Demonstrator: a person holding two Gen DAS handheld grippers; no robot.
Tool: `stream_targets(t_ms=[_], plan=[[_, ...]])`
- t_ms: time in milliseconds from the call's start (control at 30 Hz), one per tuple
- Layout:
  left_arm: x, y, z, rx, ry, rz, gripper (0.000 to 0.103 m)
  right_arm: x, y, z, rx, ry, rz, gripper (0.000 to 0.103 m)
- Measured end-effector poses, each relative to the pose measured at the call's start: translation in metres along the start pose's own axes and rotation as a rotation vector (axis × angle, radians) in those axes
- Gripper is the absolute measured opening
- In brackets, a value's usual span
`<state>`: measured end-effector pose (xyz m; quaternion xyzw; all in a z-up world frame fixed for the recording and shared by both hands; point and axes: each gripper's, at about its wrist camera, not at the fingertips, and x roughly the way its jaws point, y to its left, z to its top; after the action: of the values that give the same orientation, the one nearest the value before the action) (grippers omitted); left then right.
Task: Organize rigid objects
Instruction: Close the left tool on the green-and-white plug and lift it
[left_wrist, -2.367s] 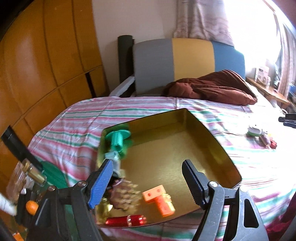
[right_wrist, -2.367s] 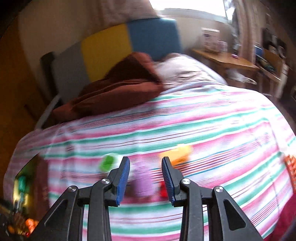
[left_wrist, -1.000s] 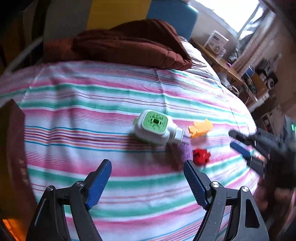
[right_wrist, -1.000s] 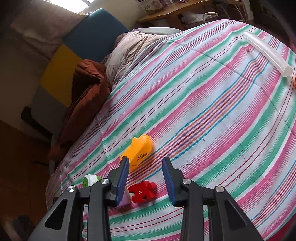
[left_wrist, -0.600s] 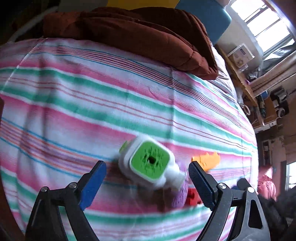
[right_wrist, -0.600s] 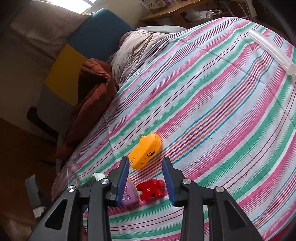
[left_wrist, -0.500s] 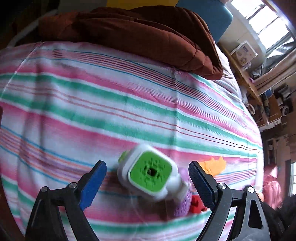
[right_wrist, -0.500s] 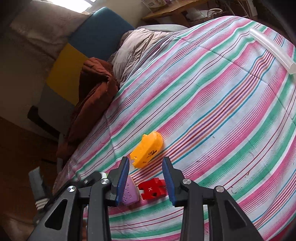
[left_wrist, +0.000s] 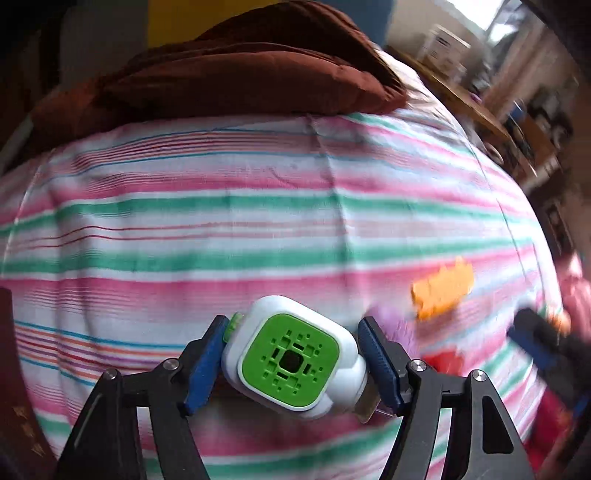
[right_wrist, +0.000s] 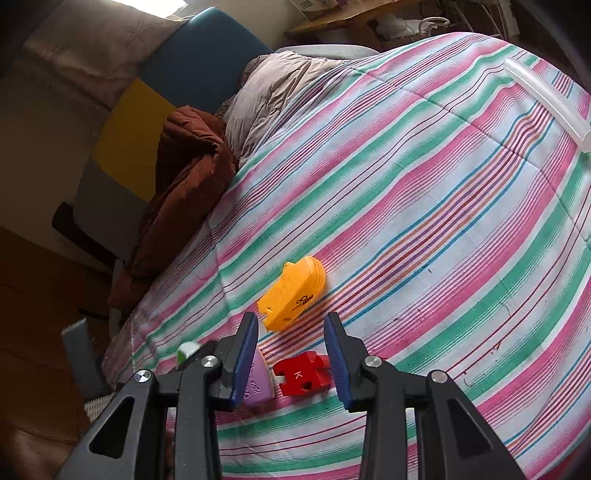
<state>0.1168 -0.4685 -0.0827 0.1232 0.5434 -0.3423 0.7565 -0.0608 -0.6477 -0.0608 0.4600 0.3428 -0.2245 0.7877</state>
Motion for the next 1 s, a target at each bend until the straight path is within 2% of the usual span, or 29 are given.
stream_targets(t_ms=[67, 133, 233, 300, 400, 633, 867, 1000], plan=[[-0.005, -0.001, -0.012, 0.097, 0.012, -0.04, 0.071, 0.0, -0.001, 0.0, 0.004, 0.0, -0.008, 0.037], [-0.012, -0.005, -0.026, 0.233, 0.035, -0.048, 0.071, 0.0, -0.003, 0.0, 0.006, -0.001, -0.019, 0.037], [-0.025, -0.006, -0.044, 0.352, 0.023, -0.05, 0.073, 0.001, -0.005, 0.0, 0.006, 0.002, -0.036, 0.037], [-0.031, -0.003, -0.052, 0.37, 0.036, -0.06, 0.084, 0.002, -0.006, 0.001, 0.008, 0.004, -0.048, 0.037], [-0.045, 0.005, -0.058, 0.321, 0.016, -0.075, 0.094, 0.004, -0.008, 0.001, 0.013, 0.009, -0.069, 0.037], [-0.073, 0.036, -0.064, 0.038, -0.021, -0.132, 0.096, 0.005, -0.011, 0.002, 0.023, 0.011, -0.083, 0.037], [-0.098, 0.042, -0.1, -0.013, -0.068, -0.072, 0.096, 0.004, -0.009, 0.002, 0.012, 0.011, -0.078, 0.037], [-0.091, 0.038, -0.122, -0.073, -0.03, -0.092, 0.091, 0.003, -0.005, 0.001, -0.002, 0.009, -0.068, 0.037]])
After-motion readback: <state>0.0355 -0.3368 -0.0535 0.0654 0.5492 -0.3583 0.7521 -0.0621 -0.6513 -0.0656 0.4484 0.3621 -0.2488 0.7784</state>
